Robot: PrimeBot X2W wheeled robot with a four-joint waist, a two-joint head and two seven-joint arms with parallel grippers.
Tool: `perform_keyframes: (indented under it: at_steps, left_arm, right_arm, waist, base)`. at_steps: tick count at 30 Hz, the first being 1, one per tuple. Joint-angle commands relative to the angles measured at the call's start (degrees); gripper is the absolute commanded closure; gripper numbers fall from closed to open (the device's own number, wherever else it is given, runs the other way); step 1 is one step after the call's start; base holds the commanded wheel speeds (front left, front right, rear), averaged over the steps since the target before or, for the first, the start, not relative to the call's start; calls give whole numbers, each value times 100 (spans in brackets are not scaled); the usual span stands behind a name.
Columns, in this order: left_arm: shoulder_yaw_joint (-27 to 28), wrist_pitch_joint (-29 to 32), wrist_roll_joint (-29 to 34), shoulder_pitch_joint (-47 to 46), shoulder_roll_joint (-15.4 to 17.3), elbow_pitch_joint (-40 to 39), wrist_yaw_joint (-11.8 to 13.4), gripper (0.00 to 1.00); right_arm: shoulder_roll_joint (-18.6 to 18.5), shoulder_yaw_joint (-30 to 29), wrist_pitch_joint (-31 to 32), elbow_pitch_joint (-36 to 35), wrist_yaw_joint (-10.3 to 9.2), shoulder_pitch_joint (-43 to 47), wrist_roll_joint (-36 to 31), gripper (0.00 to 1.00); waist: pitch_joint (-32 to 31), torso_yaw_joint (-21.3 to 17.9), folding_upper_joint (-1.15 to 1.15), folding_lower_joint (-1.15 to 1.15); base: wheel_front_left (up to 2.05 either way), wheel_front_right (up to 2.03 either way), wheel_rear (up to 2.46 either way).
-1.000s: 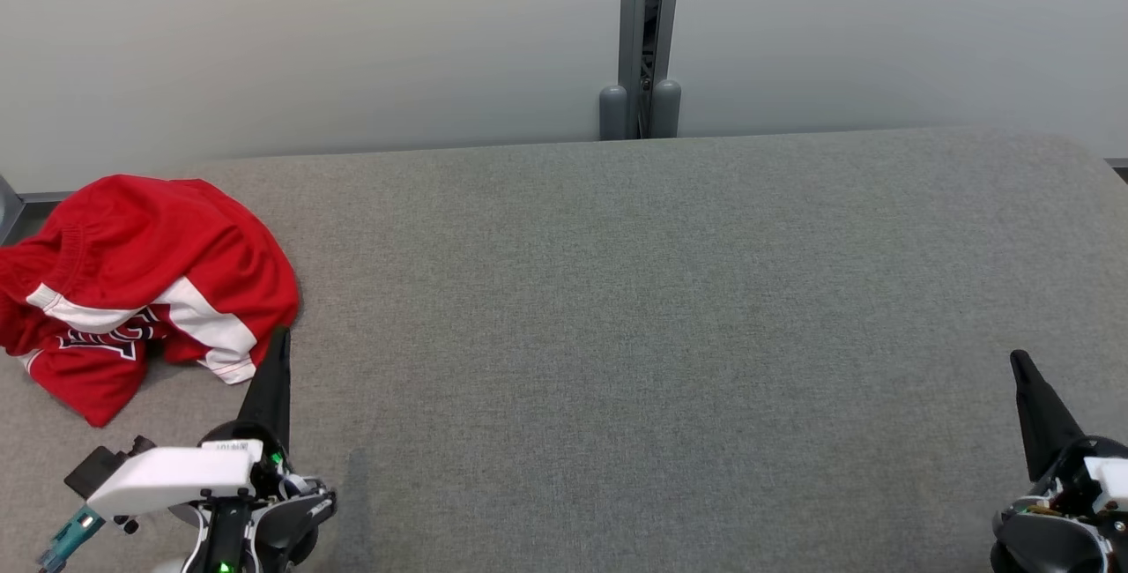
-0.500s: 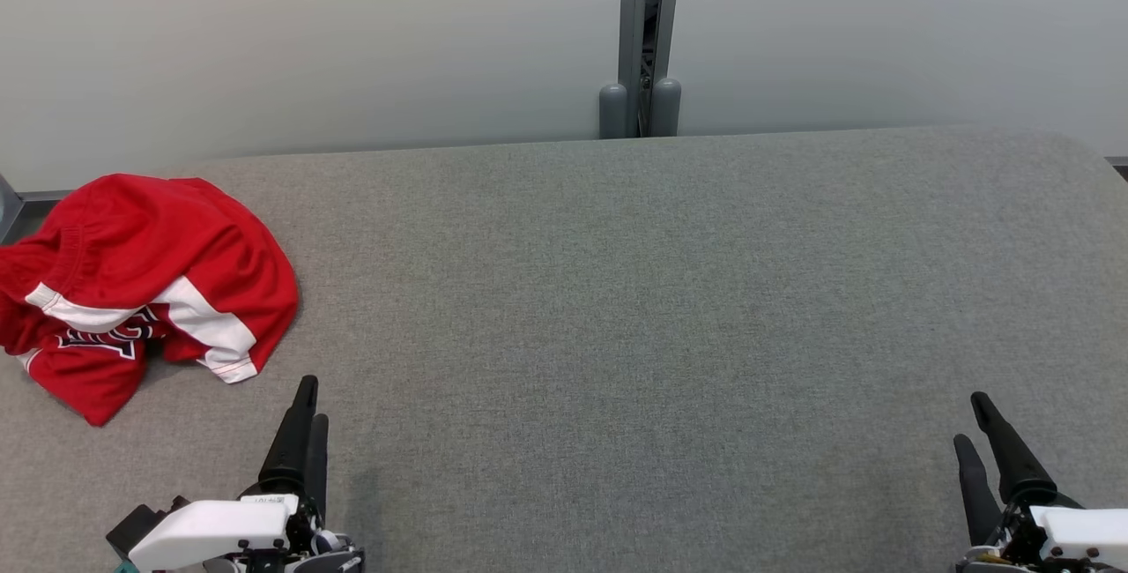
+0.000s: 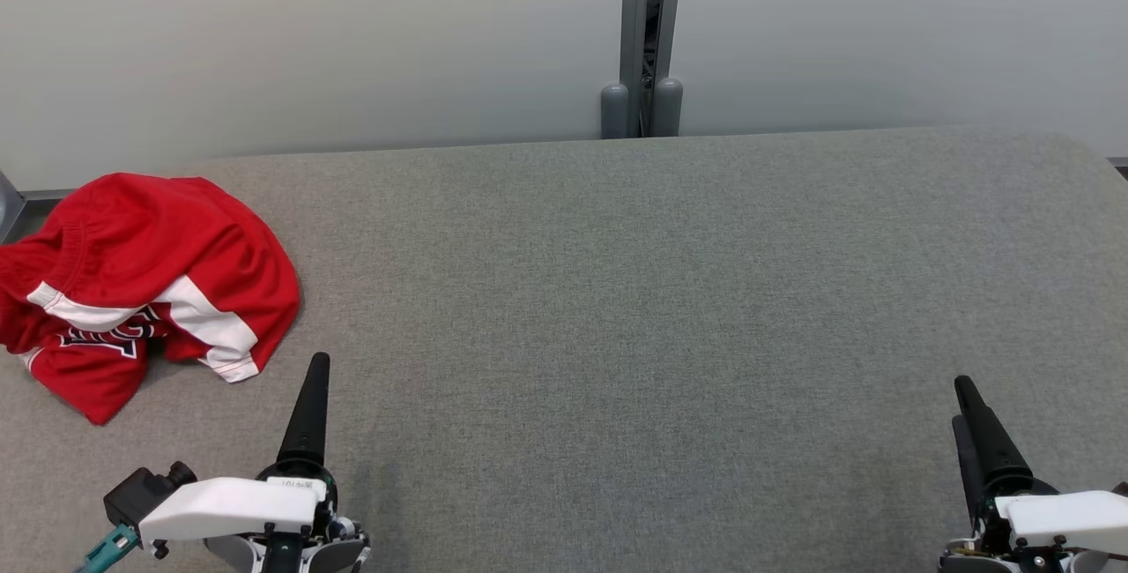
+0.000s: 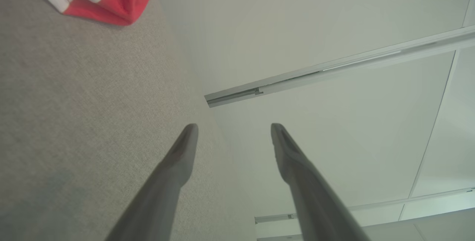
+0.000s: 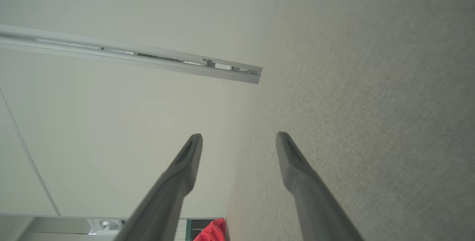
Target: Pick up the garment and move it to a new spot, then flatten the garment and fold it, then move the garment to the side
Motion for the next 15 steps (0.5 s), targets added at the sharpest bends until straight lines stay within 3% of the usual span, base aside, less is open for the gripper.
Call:
perform_keyframes:
  at_steps: [1,15]
  left_arm:
    - [-2,-62,274,-221,14,-151,-33,0]
    - [139,-313,2417,-240,-19,-506,-56,0]
  right_arm:
    - [-29,-23,-73,-58,21,-182,-317,0]
    - [145,-47,-236,-255,30,-294,-2277,0]
  waist:
    - [1,4,0,0]
    - [25,17,0,0]
  base:
    - [0,0,0]
    - [0,0,0]
